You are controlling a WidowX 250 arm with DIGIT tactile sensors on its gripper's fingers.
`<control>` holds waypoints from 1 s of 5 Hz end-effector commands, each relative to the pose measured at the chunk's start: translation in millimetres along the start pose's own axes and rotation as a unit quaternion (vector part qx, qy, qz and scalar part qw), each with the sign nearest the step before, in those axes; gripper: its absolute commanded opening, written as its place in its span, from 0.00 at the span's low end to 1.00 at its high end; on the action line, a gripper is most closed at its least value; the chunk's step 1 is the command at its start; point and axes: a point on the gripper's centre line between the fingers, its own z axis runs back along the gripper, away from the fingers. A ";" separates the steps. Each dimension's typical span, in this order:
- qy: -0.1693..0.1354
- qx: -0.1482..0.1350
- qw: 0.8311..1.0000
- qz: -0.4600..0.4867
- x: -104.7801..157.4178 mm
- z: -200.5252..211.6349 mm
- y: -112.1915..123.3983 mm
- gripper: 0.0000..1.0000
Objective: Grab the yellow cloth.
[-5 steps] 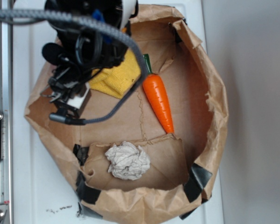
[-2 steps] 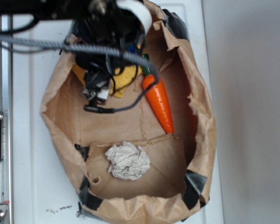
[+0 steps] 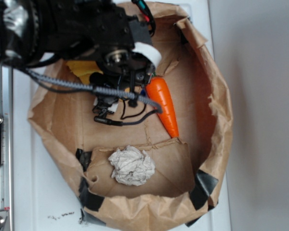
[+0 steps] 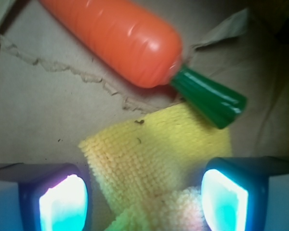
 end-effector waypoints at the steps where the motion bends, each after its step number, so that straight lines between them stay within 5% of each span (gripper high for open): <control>1: -0.027 0.017 0.999 0.005 9.8 6.5 2.6 0.00; 3: -0.039 0.019 0.999 0.001 2.3 24.4 -2.3 0.00; 4: -0.053 0.001 0.999 0.007 -7.4 61.5 -7.2 0.00; 5: -0.061 -0.048 0.996 0.037 9.5 104.5 0.5 0.00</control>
